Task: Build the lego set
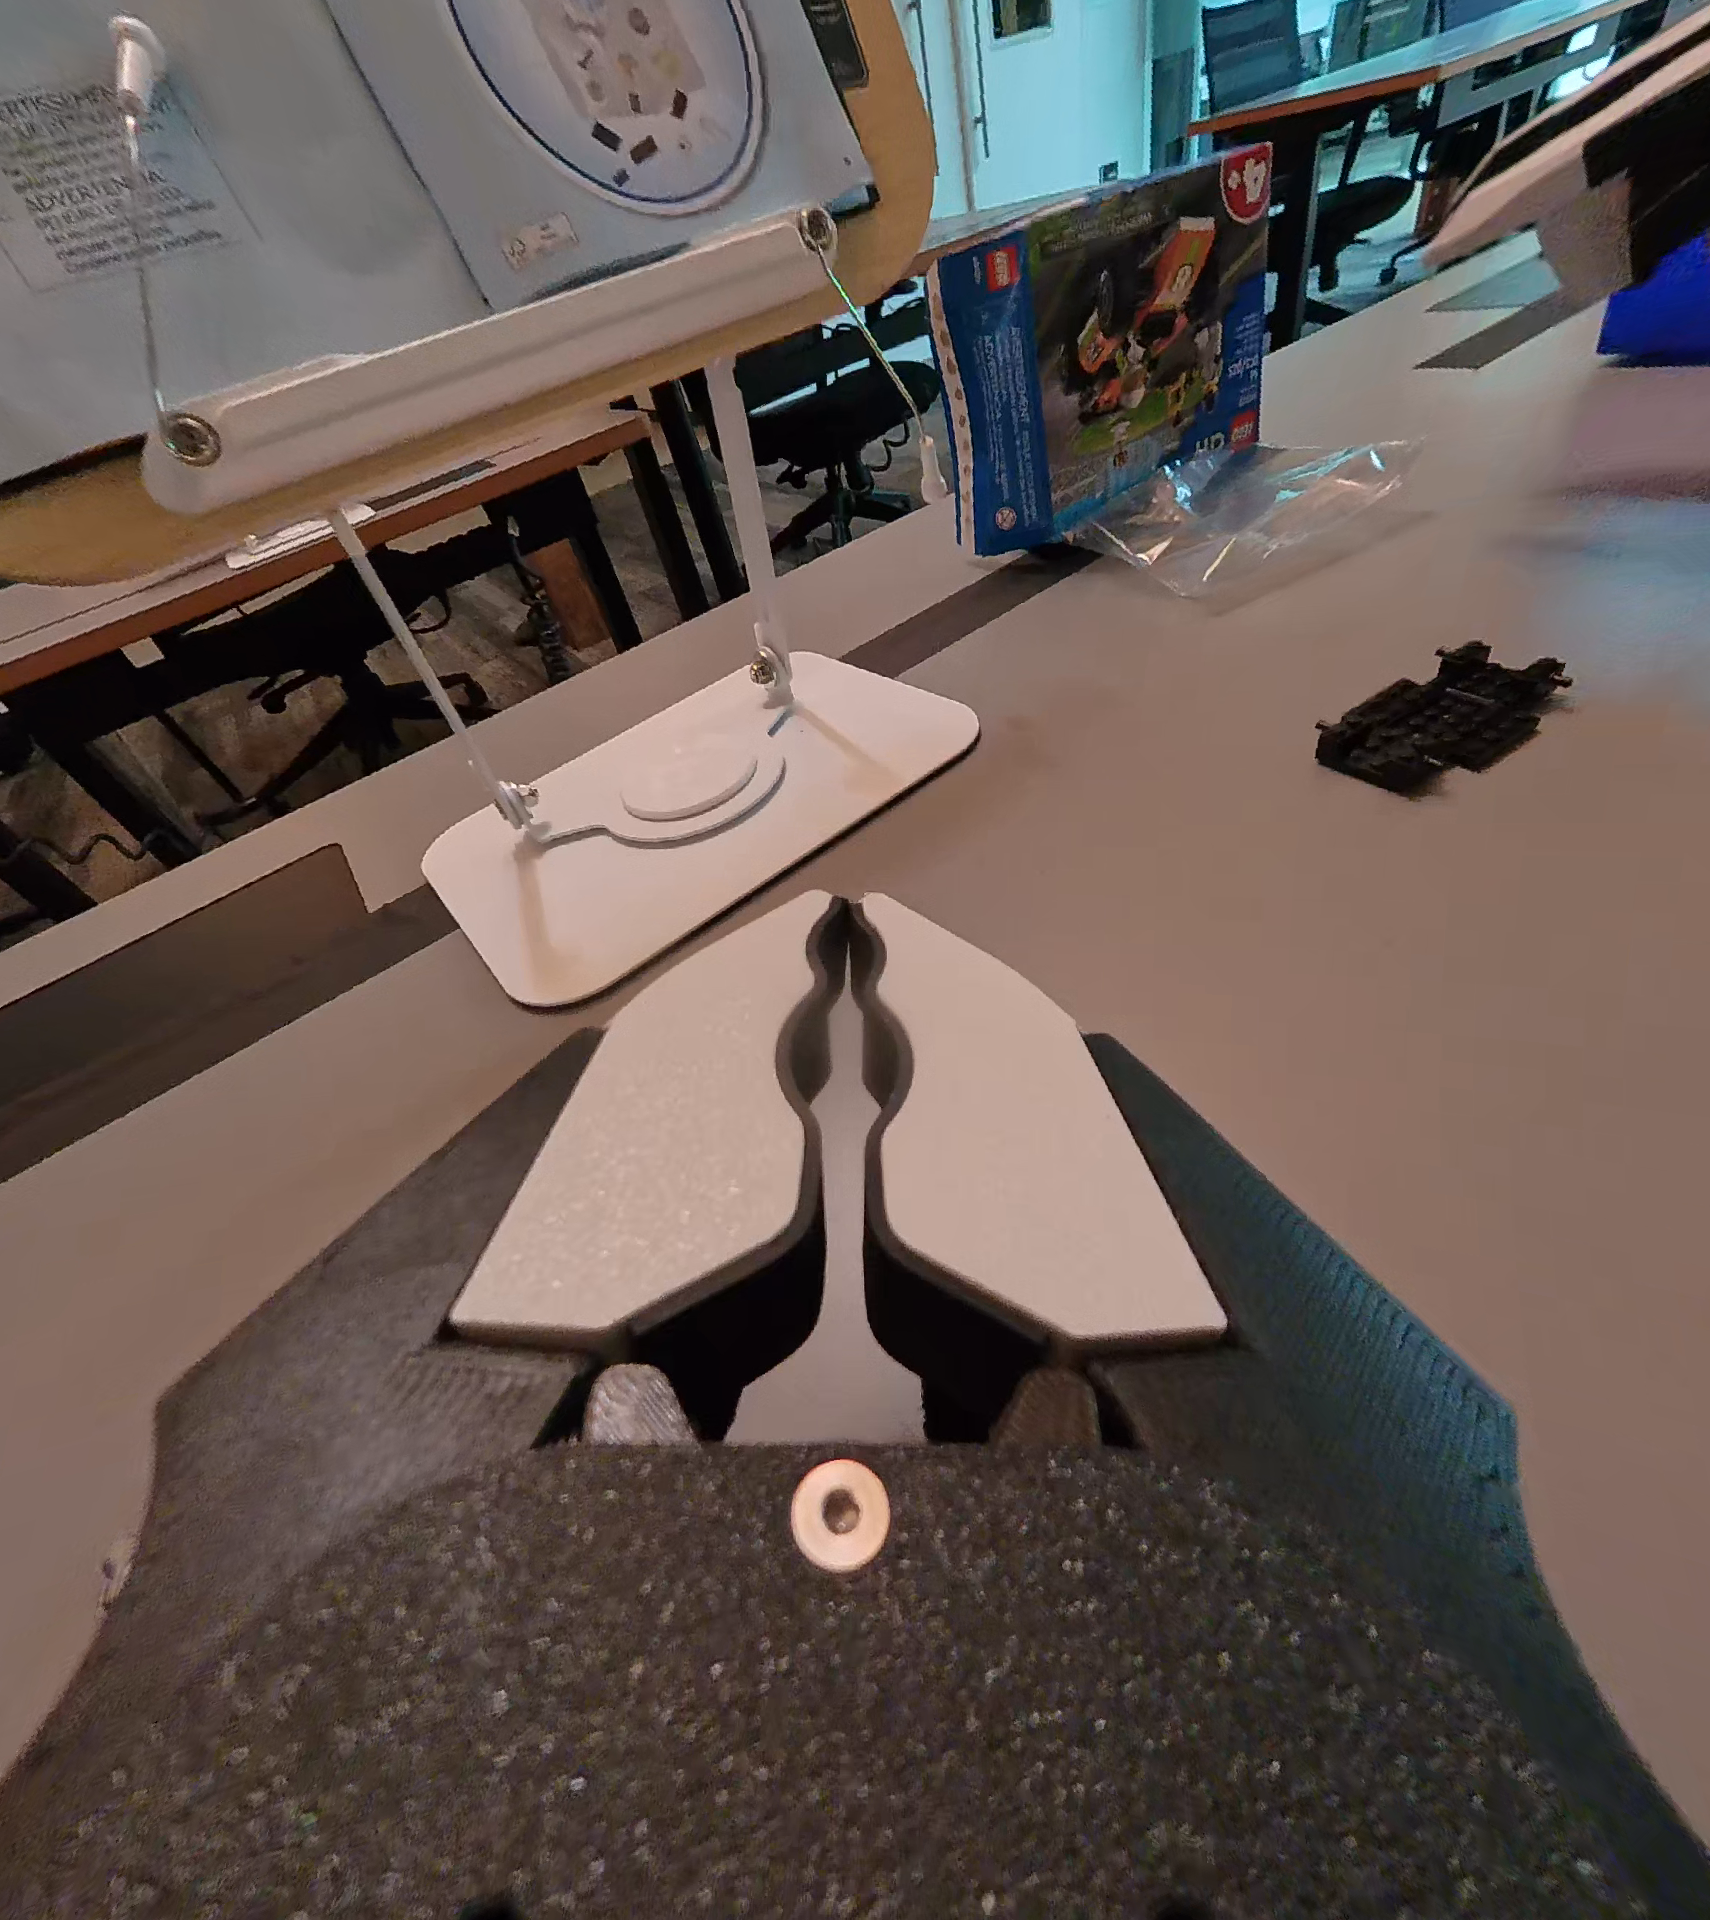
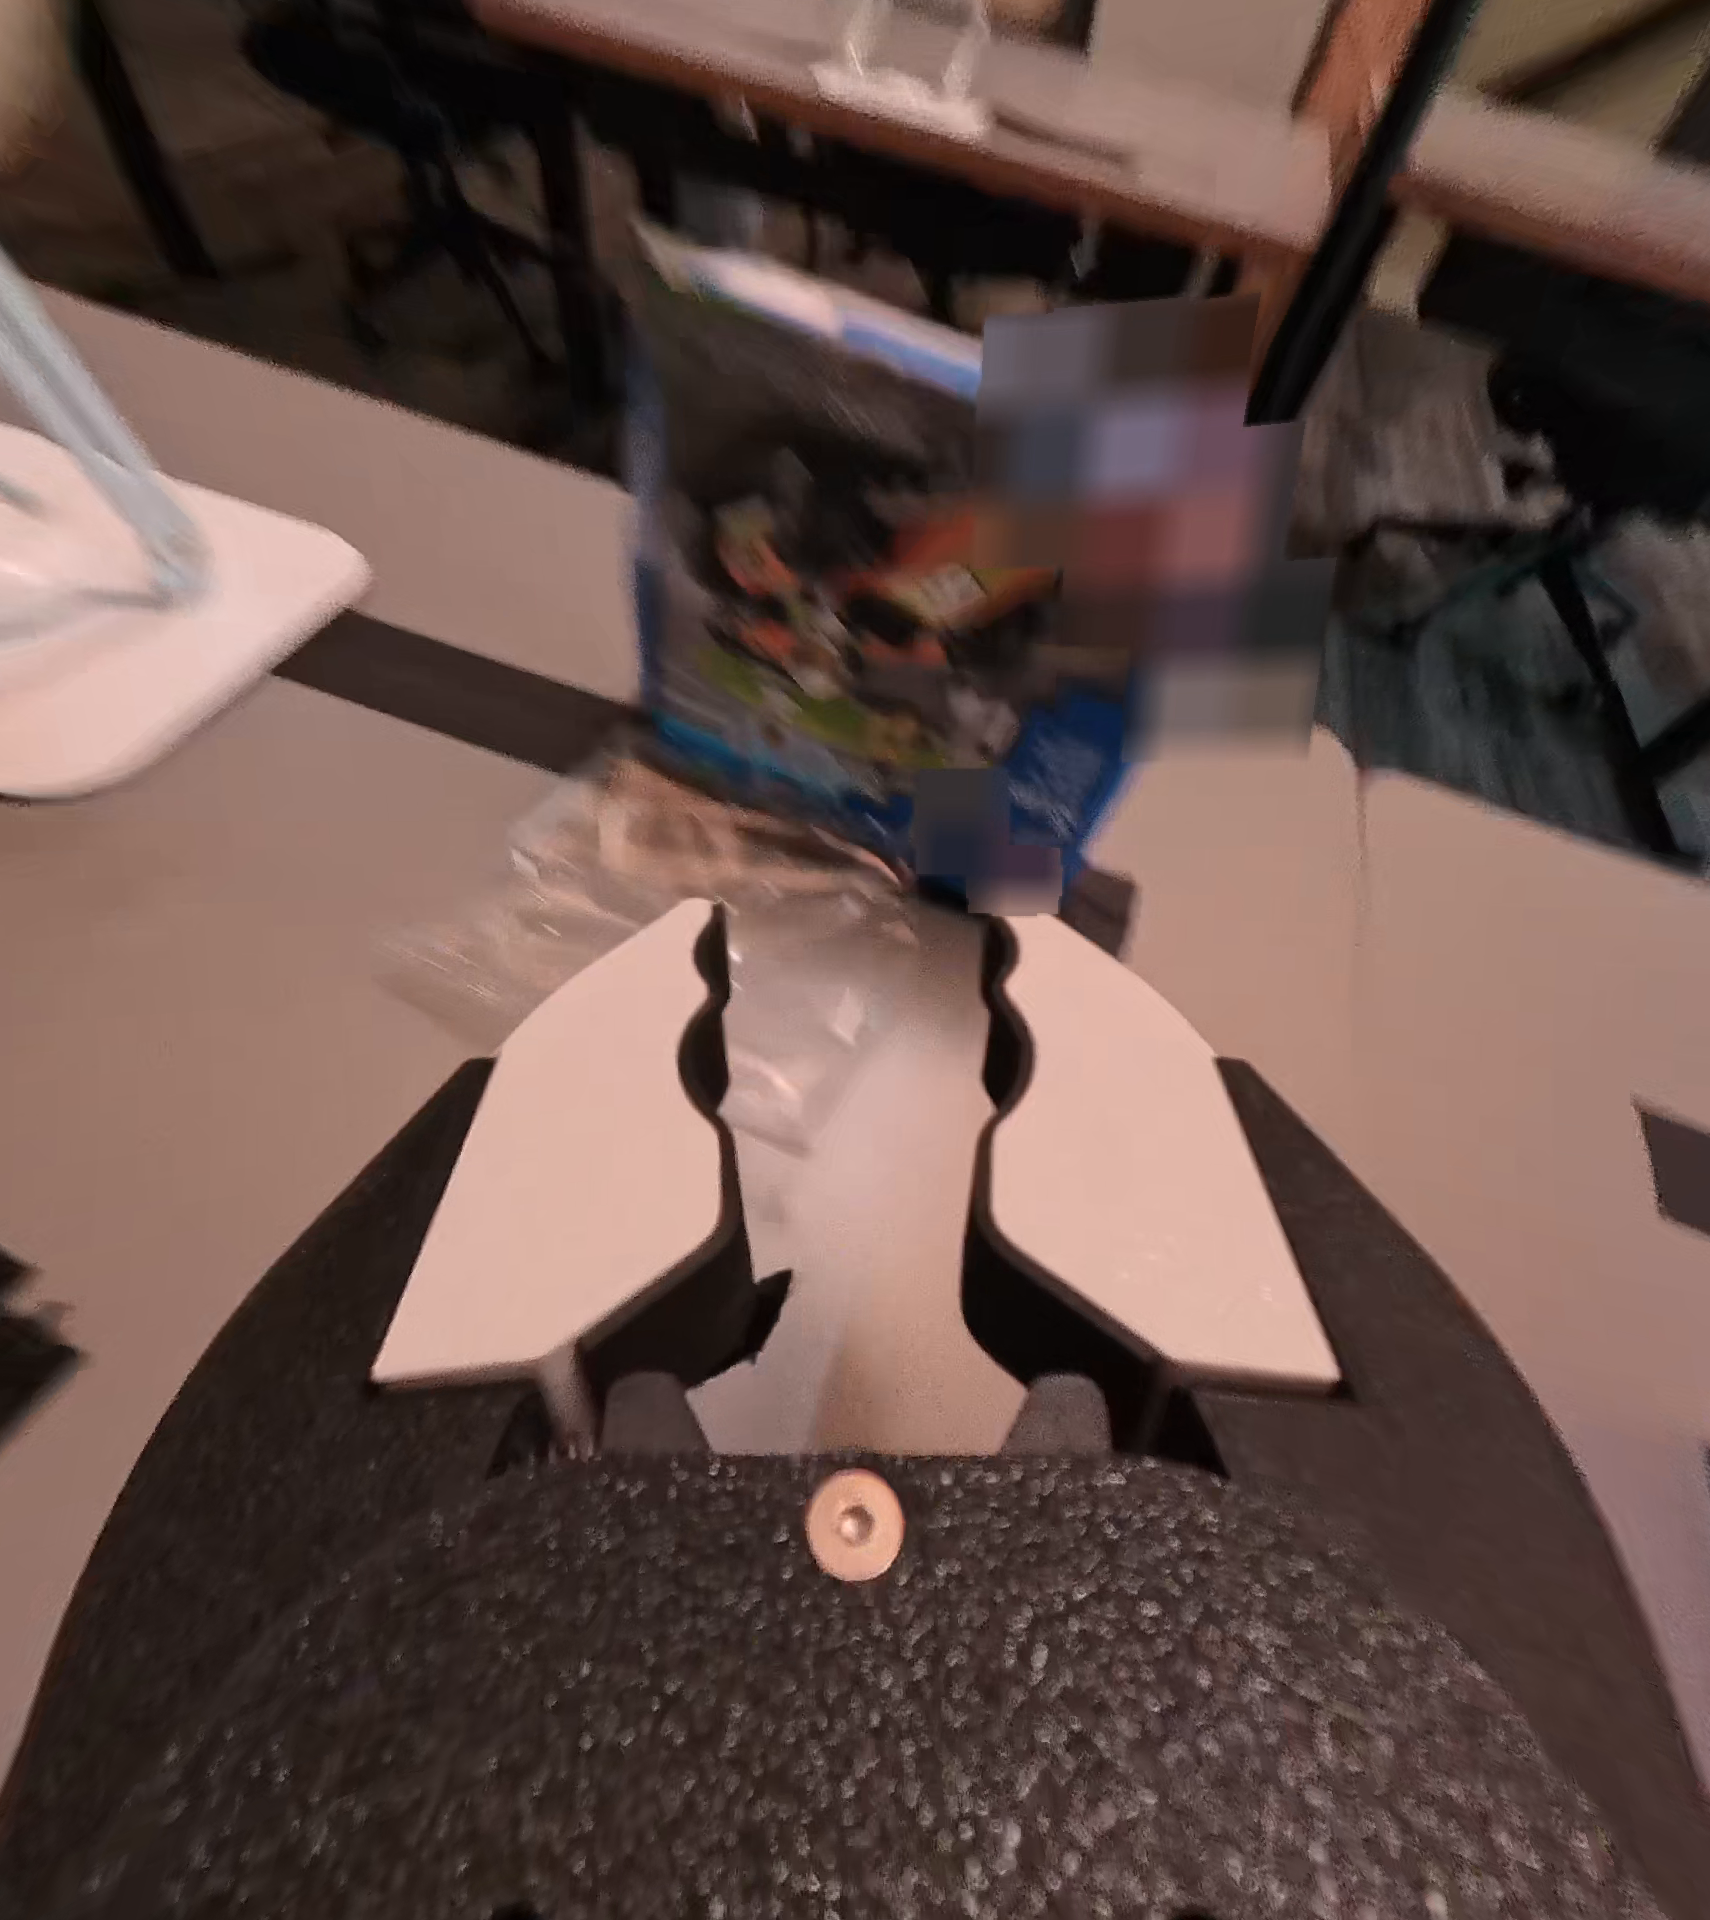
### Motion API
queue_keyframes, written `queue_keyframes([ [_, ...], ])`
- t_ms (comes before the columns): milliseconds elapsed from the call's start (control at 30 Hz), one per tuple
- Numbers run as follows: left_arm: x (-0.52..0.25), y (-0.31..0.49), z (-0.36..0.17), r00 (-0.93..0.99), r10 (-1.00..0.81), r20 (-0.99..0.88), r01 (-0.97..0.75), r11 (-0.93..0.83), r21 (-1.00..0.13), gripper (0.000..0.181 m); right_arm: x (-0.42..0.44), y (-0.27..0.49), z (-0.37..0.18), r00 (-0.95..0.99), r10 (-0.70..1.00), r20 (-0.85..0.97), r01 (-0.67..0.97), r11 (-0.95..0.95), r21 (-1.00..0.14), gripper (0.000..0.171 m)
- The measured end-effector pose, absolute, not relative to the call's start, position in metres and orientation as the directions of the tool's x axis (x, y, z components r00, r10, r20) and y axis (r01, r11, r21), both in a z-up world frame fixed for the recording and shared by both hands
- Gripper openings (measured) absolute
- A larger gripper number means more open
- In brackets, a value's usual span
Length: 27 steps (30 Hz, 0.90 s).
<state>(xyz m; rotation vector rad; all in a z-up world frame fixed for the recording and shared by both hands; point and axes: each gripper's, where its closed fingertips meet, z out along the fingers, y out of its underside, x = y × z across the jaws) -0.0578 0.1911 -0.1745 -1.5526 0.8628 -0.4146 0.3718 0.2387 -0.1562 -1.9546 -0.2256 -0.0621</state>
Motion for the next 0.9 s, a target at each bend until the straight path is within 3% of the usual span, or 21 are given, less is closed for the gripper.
queue_keyframes([
  [200,-0.069,0.211,-0.164,0.711,-0.678,-0.187,-0.250,0.005,-0.968,0.000,0.242,0.236,-0.073,0.951,0.256,0.172,0.195,-0.066,-0.979,0.016],
  [333,-0.068,0.228,-0.145,0.735,-0.652,-0.187,-0.228,0.022,-0.973,0.000,0.173,0.240,-0.043,0.941,0.305,0.149,0.144,0.039,-0.989,0.000],
  [533,-0.052,0.251,-0.098,0.743,-0.628,-0.233,-0.203,0.119,-0.972,0.000,0.120,0.270,-0.032,0.939,0.344,0.033,0.027,0.022,-0.999,0.000],
  [633,-0.042,0.265,-0.079,0.751,-0.625,-0.214,-0.163,0.138,-0.977,0.000,0.119,0.292,-0.040,0.959,0.281,0.029,0.028,0.005,-1.000,0.002],
  [800,-0.037,0.283,-0.067,0.759,-0.616,-0.212,-0.145,0.156,-0.977,0.000,0.130,0.324,-0.069,0.977,0.209,0.044,0.052,-0.036,-0.998,0.028],
  [900,-0.041,0.288,-0.075,0.763,-0.620,-0.186,-0.124,0.142,-0.982,0.000,0.129,0.337,-0.084,0.971,0.231,0.056,0.070,-0.051,-0.996,0.032],
])
